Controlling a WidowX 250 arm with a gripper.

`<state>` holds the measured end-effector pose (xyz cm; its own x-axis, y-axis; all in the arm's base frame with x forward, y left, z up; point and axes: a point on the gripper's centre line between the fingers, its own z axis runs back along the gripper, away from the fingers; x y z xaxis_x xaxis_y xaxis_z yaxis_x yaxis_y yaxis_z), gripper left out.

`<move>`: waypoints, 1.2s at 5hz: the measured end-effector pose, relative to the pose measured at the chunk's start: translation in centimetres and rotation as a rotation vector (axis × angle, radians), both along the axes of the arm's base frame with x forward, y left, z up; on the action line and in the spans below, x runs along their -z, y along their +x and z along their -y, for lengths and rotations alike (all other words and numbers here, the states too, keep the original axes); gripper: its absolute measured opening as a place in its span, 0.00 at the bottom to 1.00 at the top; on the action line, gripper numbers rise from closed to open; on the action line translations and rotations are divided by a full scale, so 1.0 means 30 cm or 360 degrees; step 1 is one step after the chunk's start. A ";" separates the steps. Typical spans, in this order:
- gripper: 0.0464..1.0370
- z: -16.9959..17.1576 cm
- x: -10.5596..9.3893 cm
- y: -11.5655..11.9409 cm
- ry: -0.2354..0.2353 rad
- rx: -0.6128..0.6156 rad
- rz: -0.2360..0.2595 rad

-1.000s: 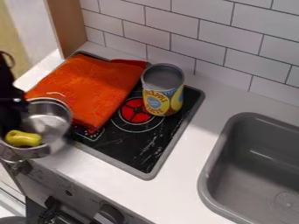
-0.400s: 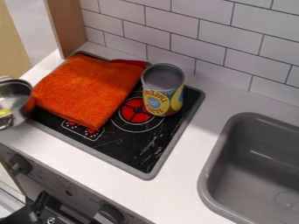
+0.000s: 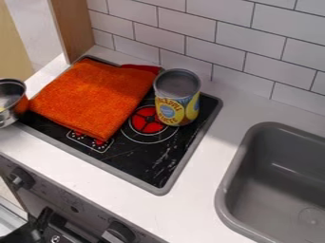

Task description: Put the silver pot to the left side edge of the burner

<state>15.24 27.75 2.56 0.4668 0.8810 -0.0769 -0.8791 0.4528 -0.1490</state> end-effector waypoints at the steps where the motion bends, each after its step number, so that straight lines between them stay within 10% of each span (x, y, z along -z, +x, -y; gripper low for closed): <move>1: 0.01 0.007 0.005 0.027 -0.0027 -0.0068 -0.0005; 5: 0.03 0.089 0.020 0.029 0.0054 -0.0051 -0.0027; 6: 0.18 0.095 0.021 0.039 0.0083 -0.0058 -0.0046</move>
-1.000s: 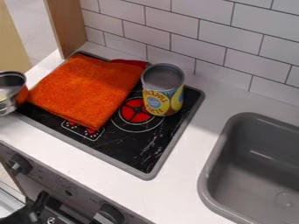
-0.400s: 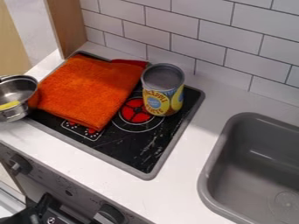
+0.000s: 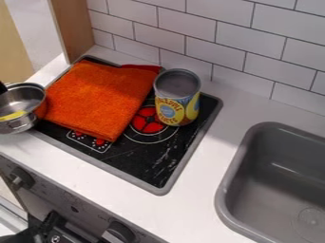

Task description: Put the silver pot to the left side edge of the burner

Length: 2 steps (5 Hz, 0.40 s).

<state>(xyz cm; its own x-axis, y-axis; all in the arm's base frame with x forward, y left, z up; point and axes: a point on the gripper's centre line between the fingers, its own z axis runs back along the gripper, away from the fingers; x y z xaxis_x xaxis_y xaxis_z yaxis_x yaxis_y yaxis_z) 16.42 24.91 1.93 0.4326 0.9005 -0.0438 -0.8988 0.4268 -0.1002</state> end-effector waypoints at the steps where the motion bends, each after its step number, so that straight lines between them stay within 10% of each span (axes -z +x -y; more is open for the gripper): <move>1: 0.42 0.000 -0.003 0.004 0.0056 -0.0035 -0.0015; 2: 0.73 -0.007 -0.016 0.016 0.0052 -0.0082 0.0004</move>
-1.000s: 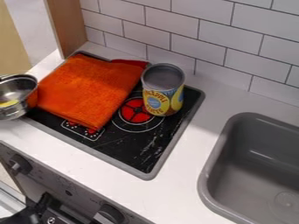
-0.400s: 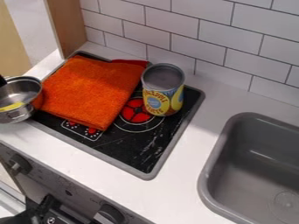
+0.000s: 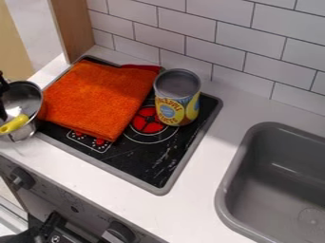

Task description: Put the silver pot to the left side edge of the burner

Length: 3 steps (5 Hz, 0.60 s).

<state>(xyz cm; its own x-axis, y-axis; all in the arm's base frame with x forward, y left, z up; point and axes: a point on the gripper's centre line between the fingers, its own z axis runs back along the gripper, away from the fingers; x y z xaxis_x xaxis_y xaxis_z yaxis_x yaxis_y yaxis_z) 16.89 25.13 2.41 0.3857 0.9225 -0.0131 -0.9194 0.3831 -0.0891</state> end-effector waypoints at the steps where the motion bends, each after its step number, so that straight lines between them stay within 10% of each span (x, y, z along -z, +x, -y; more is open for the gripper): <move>1: 0.95 -0.035 -0.029 0.016 0.0038 -0.0044 0.0014; 3: 0.96 -0.046 -0.138 0.037 0.0122 -0.0078 0.0100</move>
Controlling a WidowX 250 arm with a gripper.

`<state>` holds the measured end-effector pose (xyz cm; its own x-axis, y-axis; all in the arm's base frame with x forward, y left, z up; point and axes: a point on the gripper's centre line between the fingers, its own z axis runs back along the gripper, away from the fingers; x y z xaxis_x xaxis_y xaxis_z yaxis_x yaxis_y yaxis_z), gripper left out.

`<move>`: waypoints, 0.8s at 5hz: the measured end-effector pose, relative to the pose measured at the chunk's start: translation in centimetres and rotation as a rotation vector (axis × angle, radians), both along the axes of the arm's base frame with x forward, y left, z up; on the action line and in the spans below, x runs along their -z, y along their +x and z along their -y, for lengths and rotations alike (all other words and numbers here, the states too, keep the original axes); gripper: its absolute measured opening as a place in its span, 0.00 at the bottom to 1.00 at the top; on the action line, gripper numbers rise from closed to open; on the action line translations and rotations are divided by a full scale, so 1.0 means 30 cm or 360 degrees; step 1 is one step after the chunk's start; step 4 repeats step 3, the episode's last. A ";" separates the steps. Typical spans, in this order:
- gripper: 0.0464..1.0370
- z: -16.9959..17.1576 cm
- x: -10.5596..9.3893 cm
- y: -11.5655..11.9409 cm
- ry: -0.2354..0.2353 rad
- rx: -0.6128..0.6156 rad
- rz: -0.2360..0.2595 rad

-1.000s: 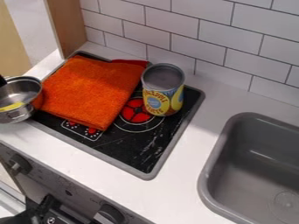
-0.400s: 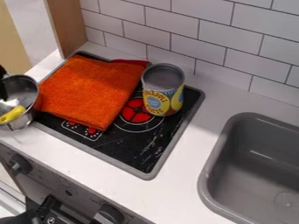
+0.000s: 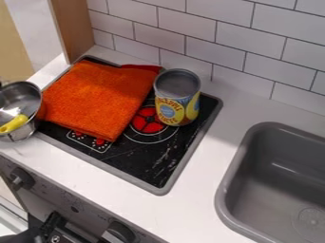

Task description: Put the silver pot to the left side edge of the burner

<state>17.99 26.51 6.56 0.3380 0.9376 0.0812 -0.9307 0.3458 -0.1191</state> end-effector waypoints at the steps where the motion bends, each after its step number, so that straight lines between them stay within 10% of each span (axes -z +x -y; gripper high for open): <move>1: 0.96 0.032 -0.060 0.007 0.0044 0.0067 0.0081; 3: 0.96 0.273 -0.070 0.031 0.0256 0.0750 0.0110; 4: 0.96 0.273 -0.070 0.031 0.0256 0.0750 0.0110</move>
